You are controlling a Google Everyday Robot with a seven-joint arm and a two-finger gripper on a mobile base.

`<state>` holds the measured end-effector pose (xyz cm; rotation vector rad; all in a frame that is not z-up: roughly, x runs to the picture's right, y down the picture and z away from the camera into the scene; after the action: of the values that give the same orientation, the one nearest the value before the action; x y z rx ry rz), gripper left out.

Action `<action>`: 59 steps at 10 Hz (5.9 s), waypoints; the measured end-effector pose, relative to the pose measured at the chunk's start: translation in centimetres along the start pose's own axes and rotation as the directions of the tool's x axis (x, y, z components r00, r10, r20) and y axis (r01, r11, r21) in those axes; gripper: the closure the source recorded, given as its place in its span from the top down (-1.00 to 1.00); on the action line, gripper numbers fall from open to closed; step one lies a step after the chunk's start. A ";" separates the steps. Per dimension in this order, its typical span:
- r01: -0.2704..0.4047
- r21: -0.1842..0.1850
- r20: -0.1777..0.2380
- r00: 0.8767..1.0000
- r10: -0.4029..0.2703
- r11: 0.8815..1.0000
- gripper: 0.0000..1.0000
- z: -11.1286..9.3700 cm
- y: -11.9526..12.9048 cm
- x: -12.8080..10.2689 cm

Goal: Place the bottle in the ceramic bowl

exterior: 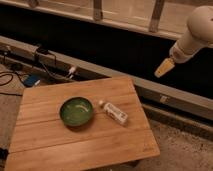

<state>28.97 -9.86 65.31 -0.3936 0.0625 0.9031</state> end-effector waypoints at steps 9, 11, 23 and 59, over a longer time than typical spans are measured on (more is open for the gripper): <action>0.000 0.000 0.000 1.000 0.000 1.000 0.60 0.0 0.0 0.0; 0.000 0.000 0.000 1.000 0.000 1.000 0.60 0.0 0.0 0.0; 0.064 -0.037 -0.018 0.998 -0.065 0.997 0.60 3.3 4.6 -7.6; 0.333 -0.327 -0.155 0.904 -0.398 0.884 0.60 26.4 23.4 -1.8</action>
<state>6.79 11.20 83.00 -0.7564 0.0521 0.4862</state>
